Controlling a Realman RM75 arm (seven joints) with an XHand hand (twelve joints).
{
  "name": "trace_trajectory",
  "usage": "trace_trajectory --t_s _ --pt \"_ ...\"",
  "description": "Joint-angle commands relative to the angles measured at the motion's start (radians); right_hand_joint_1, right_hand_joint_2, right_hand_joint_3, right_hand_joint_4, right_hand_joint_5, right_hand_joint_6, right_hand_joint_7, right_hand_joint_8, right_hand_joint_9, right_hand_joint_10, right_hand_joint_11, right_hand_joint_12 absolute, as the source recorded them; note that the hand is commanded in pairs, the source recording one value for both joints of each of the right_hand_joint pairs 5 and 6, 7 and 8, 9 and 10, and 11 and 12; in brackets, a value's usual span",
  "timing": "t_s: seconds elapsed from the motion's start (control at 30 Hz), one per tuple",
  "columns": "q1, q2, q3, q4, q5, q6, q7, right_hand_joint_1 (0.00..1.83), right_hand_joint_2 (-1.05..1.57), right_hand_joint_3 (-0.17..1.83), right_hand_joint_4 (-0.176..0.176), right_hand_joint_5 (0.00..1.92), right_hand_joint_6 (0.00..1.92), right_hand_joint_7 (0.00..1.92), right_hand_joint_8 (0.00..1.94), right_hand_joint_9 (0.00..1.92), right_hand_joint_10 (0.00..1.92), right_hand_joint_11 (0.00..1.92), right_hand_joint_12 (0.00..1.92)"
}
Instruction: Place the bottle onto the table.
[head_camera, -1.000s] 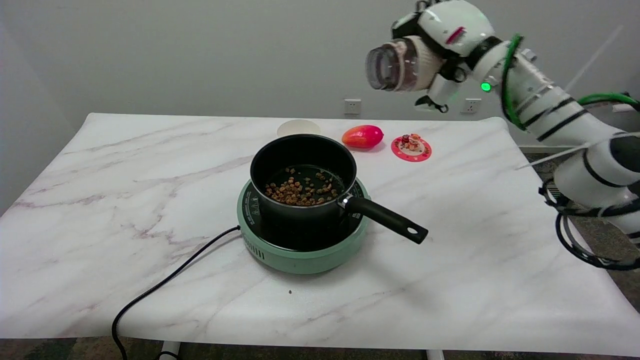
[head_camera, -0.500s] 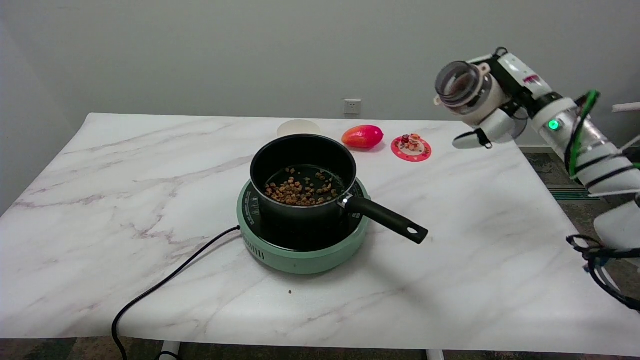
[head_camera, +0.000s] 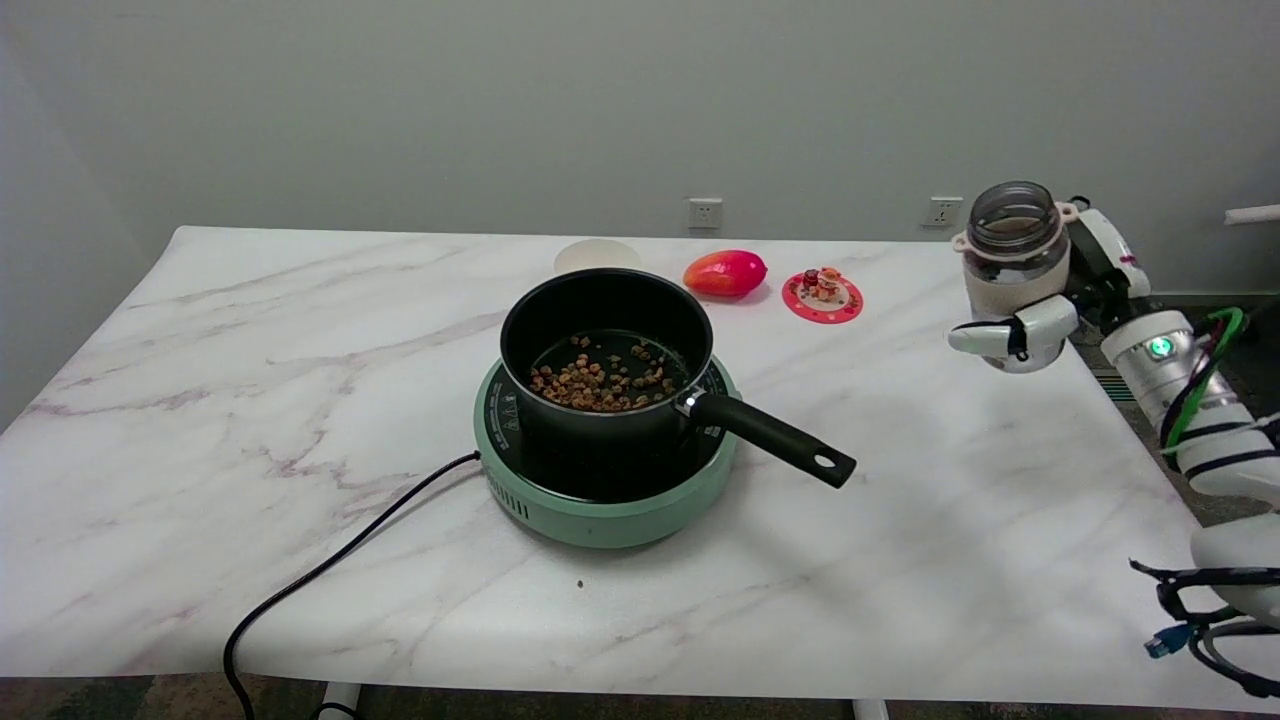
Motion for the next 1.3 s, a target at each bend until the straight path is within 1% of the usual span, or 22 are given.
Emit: trace_trajectory --t_s 0.03,0.1,0.27,0.33,0.43,0.67,0.9,1.3 --pt "0.147 -0.013 -0.220 -0.433 0.291 0.304 0.062 1.56 1.06 0.58 0.000 1.92 1.92 1.92 1.92 1.73 1.73 1.25 1.25" --pt "0.218 -0.015 -0.274 -0.504 0.291 0.328 0.079 1.57 1.05 0.59 0.000 1.92 1.92 1.92 1.92 1.72 1.72 1.25 1.25" --pt "0.416 -0.057 -0.393 -0.672 0.283 0.357 0.119 1.57 1.03 0.61 0.000 1.92 1.92 1.92 1.92 1.72 1.72 1.25 1.25" --pt "0.471 -0.067 -0.438 -0.727 0.281 0.365 0.125 1.58 1.01 0.62 0.000 1.92 1.92 1.92 1.92 1.71 1.71 1.25 1.25" --pt "0.512 -0.075 -0.483 -0.752 0.281 0.355 0.126 1.59 0.98 0.66 0.000 1.92 1.92 1.92 1.92 1.70 1.70 1.24 1.24" --pt "0.532 -0.106 -0.500 -0.752 0.283 0.337 0.126 1.60 0.94 0.69 0.000 1.92 1.92 1.92 1.92 1.69 1.69 1.24 1.24" --pt "0.516 -0.133 -0.498 -0.749 0.288 0.354 0.126 1.61 0.90 0.75 0.000 1.92 1.92 1.92 1.92 1.68 1.68 1.23 1.23" --pt "0.495 -0.170 -0.492 -0.753 0.288 0.372 0.127 1.62 0.89 0.77 0.000 1.92 1.92 1.92 1.92 1.68 1.68 1.22 1.22"
